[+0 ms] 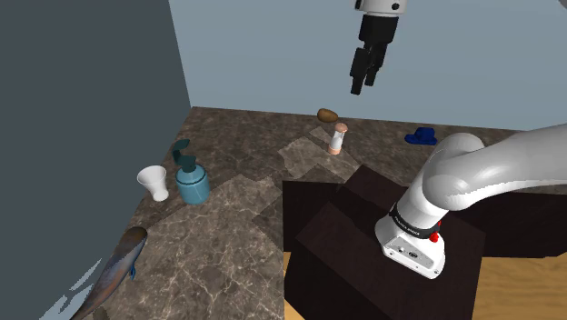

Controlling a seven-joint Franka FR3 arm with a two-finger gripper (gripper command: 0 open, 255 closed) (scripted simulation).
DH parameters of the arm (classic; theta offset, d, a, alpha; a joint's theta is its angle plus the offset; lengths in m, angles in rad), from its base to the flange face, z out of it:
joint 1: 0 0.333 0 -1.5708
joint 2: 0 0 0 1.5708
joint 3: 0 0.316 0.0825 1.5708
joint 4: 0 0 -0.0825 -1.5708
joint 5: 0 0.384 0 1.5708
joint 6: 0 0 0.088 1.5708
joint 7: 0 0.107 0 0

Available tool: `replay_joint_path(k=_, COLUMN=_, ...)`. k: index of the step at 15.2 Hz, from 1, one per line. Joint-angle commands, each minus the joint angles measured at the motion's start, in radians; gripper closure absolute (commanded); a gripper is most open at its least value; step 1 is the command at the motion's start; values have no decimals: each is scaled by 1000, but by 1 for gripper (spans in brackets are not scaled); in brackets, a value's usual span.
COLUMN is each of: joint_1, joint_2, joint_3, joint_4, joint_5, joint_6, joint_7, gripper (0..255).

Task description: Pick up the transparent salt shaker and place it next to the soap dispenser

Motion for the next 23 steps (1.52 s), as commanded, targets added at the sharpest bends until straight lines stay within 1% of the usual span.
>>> replay_joint_path(k=1, joint_1=0, joint_2=0, joint_3=0, joint_4=0, joint_5=0, joint_6=0, joint_7=0, gripper=0)
replay_joint_path(k=7, joint_1=-37, joint_2=34, joint_3=-111, joint_4=-99, joint_5=-76, joint_6=139, joint_7=-129, gripper=0)
replay_joint_path(k=12, joint_1=-67, joint_2=106, joint_3=-208, joint_4=-147, joint_5=-131, joint_6=265, joint_7=-234, gripper=0)
replay_joint_path(k=18, joint_1=-93, joint_2=244, joint_3=-327, joint_4=-159, joint_5=-172, joint_6=424, joint_7=-364, gripper=0)
replay_joint_path(k=23, joint_1=-99, joint_2=398, joint_3=-426, joint_4=-130, joint_5=-166, joint_6=553, joint_7=-483, gripper=0)
